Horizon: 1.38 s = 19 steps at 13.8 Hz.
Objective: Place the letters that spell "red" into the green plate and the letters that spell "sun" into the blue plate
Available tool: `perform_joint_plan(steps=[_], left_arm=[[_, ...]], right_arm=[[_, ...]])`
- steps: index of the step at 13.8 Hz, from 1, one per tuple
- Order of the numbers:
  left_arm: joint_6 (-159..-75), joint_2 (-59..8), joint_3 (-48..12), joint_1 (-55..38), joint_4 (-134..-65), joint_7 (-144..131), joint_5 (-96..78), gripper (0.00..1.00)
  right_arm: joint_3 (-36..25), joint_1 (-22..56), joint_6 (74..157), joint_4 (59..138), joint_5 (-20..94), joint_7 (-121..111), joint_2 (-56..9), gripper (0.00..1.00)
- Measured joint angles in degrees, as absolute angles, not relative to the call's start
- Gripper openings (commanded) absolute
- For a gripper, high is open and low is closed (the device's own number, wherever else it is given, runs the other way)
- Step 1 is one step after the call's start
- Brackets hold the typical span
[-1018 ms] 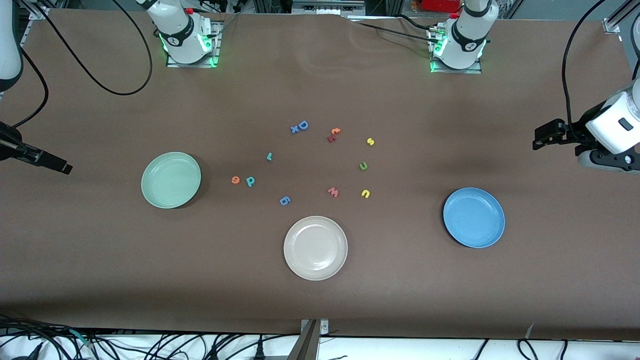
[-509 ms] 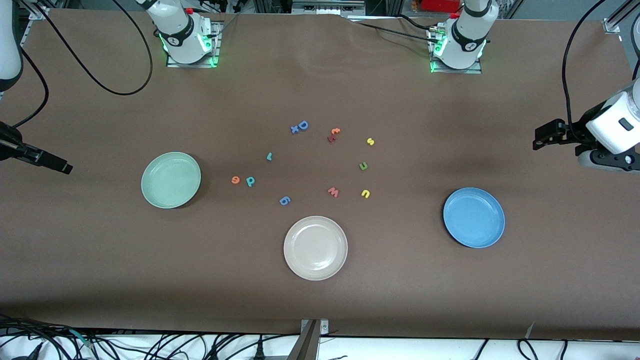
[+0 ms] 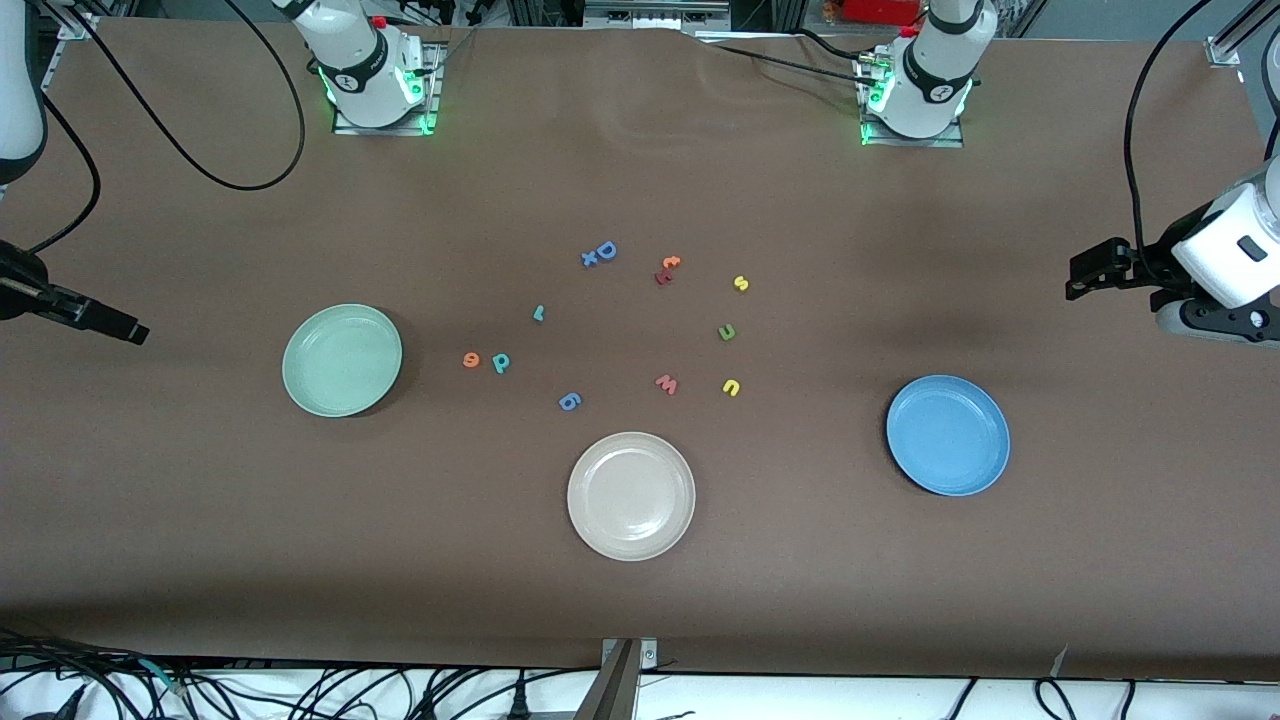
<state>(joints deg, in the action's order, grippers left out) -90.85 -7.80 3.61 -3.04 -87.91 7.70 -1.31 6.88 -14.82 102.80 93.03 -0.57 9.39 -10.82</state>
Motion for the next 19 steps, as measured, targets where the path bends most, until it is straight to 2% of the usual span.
perform_joint_plan(steps=[14,19], left_arm=[[-90.85,-7.80,3.67,-2.92,-87.91,7.70,-1.31,1.00],[-90.85,-7.82,3.68,-2.90,-87.91,7.70,-1.31,1.00]], right_arm=[[10.87,-14.60,102.54,93.39,0.46,14.30,-10.89,0.99],[15.32,-14.53,102.57,93.69,0.52,22.41,-11.01,0.99]])
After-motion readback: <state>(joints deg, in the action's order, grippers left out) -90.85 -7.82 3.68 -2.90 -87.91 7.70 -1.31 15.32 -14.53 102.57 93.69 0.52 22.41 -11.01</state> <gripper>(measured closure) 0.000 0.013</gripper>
